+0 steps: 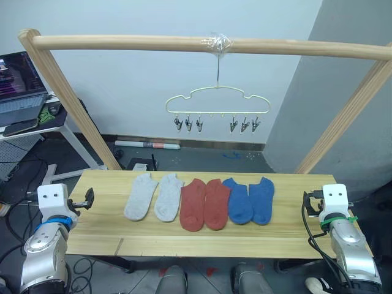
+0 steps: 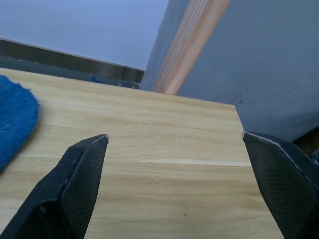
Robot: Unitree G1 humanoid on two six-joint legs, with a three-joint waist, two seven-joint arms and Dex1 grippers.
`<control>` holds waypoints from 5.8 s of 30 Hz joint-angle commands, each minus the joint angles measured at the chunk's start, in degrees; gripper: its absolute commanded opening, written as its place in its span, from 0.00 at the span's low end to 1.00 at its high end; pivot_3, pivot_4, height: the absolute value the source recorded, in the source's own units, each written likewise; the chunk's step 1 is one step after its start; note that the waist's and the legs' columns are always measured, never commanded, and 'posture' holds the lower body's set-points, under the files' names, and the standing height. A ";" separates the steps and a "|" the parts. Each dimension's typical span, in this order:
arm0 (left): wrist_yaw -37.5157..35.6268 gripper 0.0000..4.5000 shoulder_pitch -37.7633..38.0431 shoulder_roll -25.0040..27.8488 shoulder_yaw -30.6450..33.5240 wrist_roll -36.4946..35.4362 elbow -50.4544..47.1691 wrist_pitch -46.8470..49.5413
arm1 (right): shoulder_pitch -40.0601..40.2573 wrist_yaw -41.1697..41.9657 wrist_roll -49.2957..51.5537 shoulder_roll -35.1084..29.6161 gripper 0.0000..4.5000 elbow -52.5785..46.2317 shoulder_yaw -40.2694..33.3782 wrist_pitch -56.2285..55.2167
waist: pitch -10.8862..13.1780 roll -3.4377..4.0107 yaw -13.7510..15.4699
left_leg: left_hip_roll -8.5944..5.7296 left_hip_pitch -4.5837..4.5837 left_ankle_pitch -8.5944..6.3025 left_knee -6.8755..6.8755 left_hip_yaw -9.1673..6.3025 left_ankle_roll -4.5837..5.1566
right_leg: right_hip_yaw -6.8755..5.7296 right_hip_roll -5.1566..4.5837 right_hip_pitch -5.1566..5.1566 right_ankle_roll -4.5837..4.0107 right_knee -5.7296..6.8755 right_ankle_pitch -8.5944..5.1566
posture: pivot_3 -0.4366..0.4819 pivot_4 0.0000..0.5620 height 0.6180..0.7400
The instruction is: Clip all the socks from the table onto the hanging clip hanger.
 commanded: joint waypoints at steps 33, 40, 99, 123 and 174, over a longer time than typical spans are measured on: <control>-0.53 0.52 -30.05 -16.97 -20.08 5.14 1.93 -3.87 | -26.03 26.24 12.66 2.07 1.00 -14.36 20.34 5.18 | 0.63 0.04 -0.84 | -0.04 -0.35 0.01 0.10 -0.16 0.03 | 0.01 0.19 -0.11 0.11 0.02 0.00 | 0.51 0.24 1.00; -1.08 0.52 -36.17 -17.75 -20.02 6.39 12.91 -9.28 | -27.40 25.83 12.36 1.79 1.00 -15.17 20.18 5.60 | 0.63 0.04 -1.42 | -0.05 -0.35 0.02 0.13 -0.19 0.03 | -0.01 0.20 -0.10 0.15 0.02 0.02 | 0.48 0.22 1.00; -4.39 0.52 -39.38 -15.28 -18.57 6.53 18.82 -13.03 | -28.21 23.59 13.94 2.12 1.00 -18.86 18.79 10.40 | 0.69 0.05 -2.44 | -0.05 -0.51 0.02 0.09 -0.19 0.04 | 0.01 0.21 -0.31 0.43 0.07 0.18 | 0.45 0.27 1.00; 0.47 0.52 -43.62 -16.92 -19.02 9.44 25.00 -19.87 | -27.85 22.28 14.95 1.52 1.00 -19.66 18.36 11.30 | 0.72 0.05 -2.75 | -0.05 -0.52 0.02 0.08 -0.19 0.04 | 0.01 0.21 -0.33 0.43 0.07 0.18 | 0.43 0.27 1.00; -11.45 0.00 -42.45 -13.65 -18.12 4.01 20.94 -10.21 | -17.24 15.81 7.92 -0.12 1.00 -16.12 21.01 14.02 | 0.79 0.04 -3.04 | -0.05 -0.56 0.01 0.03 -0.19 0.04 | 0.02 0.21 -0.35 0.44 0.04 0.16 | 0.45 0.28 1.00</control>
